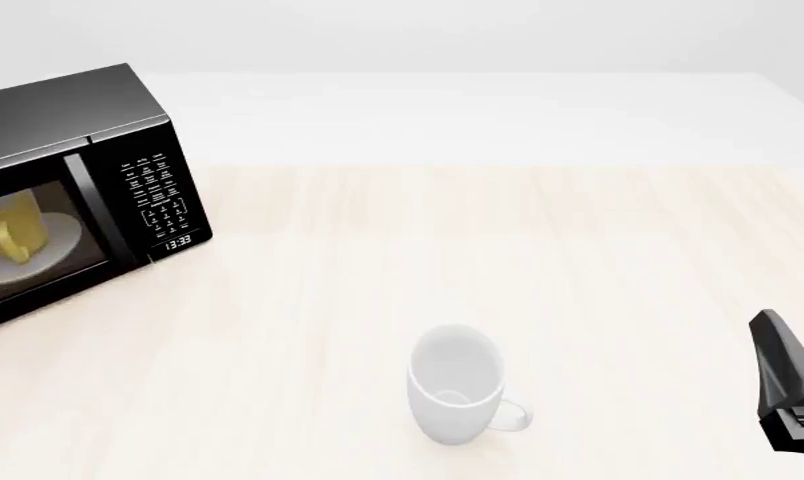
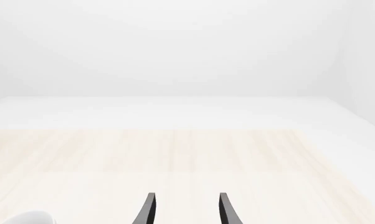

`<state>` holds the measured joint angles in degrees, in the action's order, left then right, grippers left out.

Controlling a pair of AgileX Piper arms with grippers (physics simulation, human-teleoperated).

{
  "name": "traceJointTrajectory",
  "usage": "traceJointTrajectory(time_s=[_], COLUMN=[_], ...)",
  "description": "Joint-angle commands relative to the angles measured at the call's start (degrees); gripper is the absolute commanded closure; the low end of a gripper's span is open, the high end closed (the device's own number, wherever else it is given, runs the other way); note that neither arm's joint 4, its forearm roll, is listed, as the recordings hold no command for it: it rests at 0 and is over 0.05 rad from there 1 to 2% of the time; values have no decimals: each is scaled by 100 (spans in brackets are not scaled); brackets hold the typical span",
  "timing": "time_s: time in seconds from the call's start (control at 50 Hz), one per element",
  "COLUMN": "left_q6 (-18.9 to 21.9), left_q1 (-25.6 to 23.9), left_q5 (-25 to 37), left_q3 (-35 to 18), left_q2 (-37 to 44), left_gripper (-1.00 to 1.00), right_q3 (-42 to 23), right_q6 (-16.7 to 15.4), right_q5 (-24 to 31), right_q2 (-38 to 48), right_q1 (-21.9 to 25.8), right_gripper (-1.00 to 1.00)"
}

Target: Put the yellow and white mug in the microwave and close it.

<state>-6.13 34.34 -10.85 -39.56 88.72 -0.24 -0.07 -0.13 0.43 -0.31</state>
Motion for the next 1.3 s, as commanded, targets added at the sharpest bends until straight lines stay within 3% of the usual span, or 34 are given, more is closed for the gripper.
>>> traceJointTrajectory(time_s=[0.02,0.34,0.48,0.5,0.68,1.3], left_q6=[-645,-680,-540,-337,-466,-307], left_q1=[27,-56,-274,-164,-282,-358], left_q5=[276,222,82,28,102,402], left_q3=[-583,-564,-270,-160,121,570], left_q2=[815,739,384,267,-173,-1469], left_gripper=[-100,-100,-100,-100,-100,-100], right_q3=[0,0,0,0,0,0], right_q6=[0,0,-1,1,1,0], right_q5=[0,0,0,0,0,0], right_q2=[0,1,0,0,-1,0], right_q1=[0,-1,0,-1,0,-1], right_gripper=[-100,-100,-100,-100,-100,-100])
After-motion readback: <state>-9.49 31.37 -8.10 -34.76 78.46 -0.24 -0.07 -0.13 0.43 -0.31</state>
